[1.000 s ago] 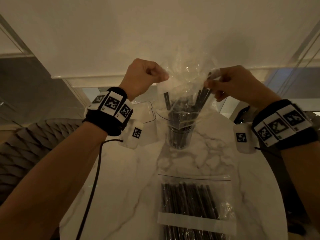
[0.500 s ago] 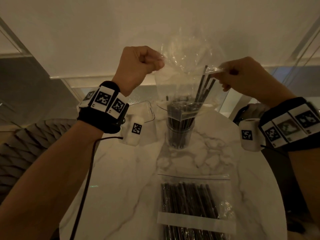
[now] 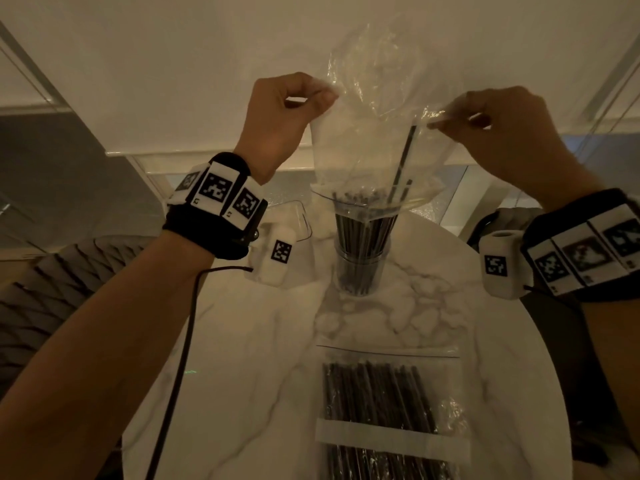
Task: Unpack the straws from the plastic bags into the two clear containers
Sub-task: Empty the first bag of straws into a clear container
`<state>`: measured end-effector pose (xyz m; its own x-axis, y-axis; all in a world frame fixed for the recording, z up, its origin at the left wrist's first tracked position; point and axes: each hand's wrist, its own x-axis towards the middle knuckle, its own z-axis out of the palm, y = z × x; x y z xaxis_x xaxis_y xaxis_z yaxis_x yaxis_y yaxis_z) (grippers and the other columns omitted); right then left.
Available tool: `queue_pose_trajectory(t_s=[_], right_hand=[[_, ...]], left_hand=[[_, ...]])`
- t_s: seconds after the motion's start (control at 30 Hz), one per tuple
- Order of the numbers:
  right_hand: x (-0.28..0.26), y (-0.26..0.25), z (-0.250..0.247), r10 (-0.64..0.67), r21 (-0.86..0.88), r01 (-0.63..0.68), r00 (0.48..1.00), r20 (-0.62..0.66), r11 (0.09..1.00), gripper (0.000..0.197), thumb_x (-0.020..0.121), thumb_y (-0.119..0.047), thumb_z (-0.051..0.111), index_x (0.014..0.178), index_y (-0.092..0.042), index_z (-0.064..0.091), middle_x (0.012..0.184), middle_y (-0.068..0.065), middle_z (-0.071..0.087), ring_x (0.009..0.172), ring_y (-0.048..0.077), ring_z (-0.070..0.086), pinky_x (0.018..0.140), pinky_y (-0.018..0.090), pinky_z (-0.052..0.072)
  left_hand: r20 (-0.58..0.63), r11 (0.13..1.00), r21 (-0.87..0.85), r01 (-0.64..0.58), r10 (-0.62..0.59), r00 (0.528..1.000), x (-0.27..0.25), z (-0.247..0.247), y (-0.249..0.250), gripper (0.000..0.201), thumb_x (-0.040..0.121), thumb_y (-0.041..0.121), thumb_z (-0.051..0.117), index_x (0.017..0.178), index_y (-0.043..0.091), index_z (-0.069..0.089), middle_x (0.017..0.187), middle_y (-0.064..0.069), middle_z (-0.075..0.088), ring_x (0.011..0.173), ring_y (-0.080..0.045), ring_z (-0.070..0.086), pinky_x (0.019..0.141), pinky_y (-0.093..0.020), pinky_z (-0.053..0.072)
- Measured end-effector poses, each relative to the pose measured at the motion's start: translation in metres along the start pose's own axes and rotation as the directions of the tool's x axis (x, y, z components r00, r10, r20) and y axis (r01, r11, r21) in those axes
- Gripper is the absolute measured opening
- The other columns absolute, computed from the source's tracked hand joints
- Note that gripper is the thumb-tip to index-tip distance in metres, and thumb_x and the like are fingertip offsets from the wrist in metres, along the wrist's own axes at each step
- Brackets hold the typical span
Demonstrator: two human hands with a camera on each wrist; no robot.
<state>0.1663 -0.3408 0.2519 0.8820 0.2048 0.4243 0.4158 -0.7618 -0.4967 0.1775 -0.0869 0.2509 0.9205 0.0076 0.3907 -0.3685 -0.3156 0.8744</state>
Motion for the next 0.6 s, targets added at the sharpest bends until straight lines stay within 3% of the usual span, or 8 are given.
queue_pose_trajectory(t_s=[0.1,0.17,0.27,0.3,0.37,0.43,0.53,0.6], right_hand=[[0.0,0.001,-0.003,0.007,-0.041,-0.003,0.996,0.084,0.999,0.018,0.091,-0.024,0.06,0.102,-0.014,0.07,0.092,-0.007,0.063,0.082,0.012,0.059,0.068,0.001,0.036],[-0.001,0.006,-0.003,0.025,-0.096,-0.008,0.984,0.175,0.995,0.016,0.089,-0.02,0.062,0.102,-0.017,0.07,0.093,-0.002,0.066,0.081,0.013,0.06,0.074,0.014,0.037],[-0.004,0.006,0.0,-0.002,0.018,-0.002,0.98,0.201,1.0,0.031,0.085,-0.03,0.066,0.116,-0.03,0.061,0.1,-0.007,0.065,0.08,0.003,0.06,0.072,0.013,0.039],[-0.005,0.005,0.003,-0.013,0.095,-0.004,0.983,0.182,0.995,0.033,0.084,-0.036,0.066,0.116,-0.032,0.06,0.102,-0.01,0.066,0.084,-0.001,0.061,0.075,0.014,0.04],[-0.005,0.006,0.014,-0.007,0.132,-0.009,0.993,0.118,0.991,0.023,0.083,-0.038,0.066,0.105,-0.029,0.067,0.094,-0.011,0.068,0.079,-0.005,0.061,0.076,0.008,0.04],[-0.004,0.01,0.024,0.001,0.032,-0.004,0.996,0.084,0.999,0.014,0.084,-0.031,0.068,0.094,-0.023,0.072,0.082,-0.01,0.065,0.071,-0.001,0.06,0.07,0.002,0.037],[-0.002,0.01,0.028,0.009,-0.096,0.001,0.995,0.102,0.995,0.011,0.083,-0.03,0.067,0.085,-0.021,0.071,0.077,-0.01,0.06,0.077,0.013,0.062,0.067,0.015,0.038],[-0.001,0.006,0.025,0.002,-0.09,0.009,0.992,0.125,0.996,0.015,0.086,-0.037,0.063,0.087,-0.023,0.07,0.077,-0.013,0.06,0.074,0.008,0.059,0.064,0.011,0.036]], left_hand=[[0.02,0.998,0.057,-0.019,0.018,1.0,0.003,0.001,0.004,0.008,0.085,0.02,0.067,0.08,0.025,0.07,0.086,0.007,0.07,0.075,0.001,0.063,0.068,-0.014,0.047],[0.122,0.983,0.186,-0.001,-0.022,0.992,0.005,0.001,0.003,0.013,0.082,0.02,0.07,0.072,0.028,0.067,0.087,0.005,0.071,0.085,-0.009,0.068,0.08,-0.025,0.055],[0.262,0.938,0.347,0.02,-0.117,0.958,0.004,0.003,0.001,0.008,0.075,0.018,0.077,0.075,0.015,0.07,0.091,-0.001,0.073,0.09,-0.015,0.07,0.092,-0.037,0.054],[0.272,0.936,0.351,0.029,-0.131,0.953,0.003,0.003,0.001,0.016,0.073,0.021,0.079,0.081,0.009,0.071,0.092,-0.003,0.074,0.09,-0.015,0.07,0.092,-0.038,0.054],[0.264,0.957,0.289,0.028,-0.108,0.958,0.001,0.006,0.002,0.027,0.072,0.026,0.079,0.087,0.005,0.073,0.094,-0.007,0.074,0.093,-0.018,0.07,0.093,-0.039,0.053],[0.186,0.975,0.222,0.007,-0.049,0.981,0.0,0.009,0.004,0.024,0.074,0.024,0.077,0.088,0.004,0.074,0.093,-0.009,0.074,0.091,-0.018,0.07,0.091,-0.036,0.055],[0.038,0.975,0.22,-0.039,0.031,0.999,0.003,0.008,0.003,0.02,0.075,0.017,0.075,0.087,0.001,0.073,0.088,-0.005,0.073,0.077,-0.005,0.067,0.078,-0.02,0.055],[0.068,0.982,0.185,-0.034,0.022,0.997,0.004,0.005,0.003,0.008,0.075,0.009,0.074,0.081,0.005,0.072,0.085,0.001,0.071,0.077,-0.002,0.065,0.078,-0.019,0.054]])
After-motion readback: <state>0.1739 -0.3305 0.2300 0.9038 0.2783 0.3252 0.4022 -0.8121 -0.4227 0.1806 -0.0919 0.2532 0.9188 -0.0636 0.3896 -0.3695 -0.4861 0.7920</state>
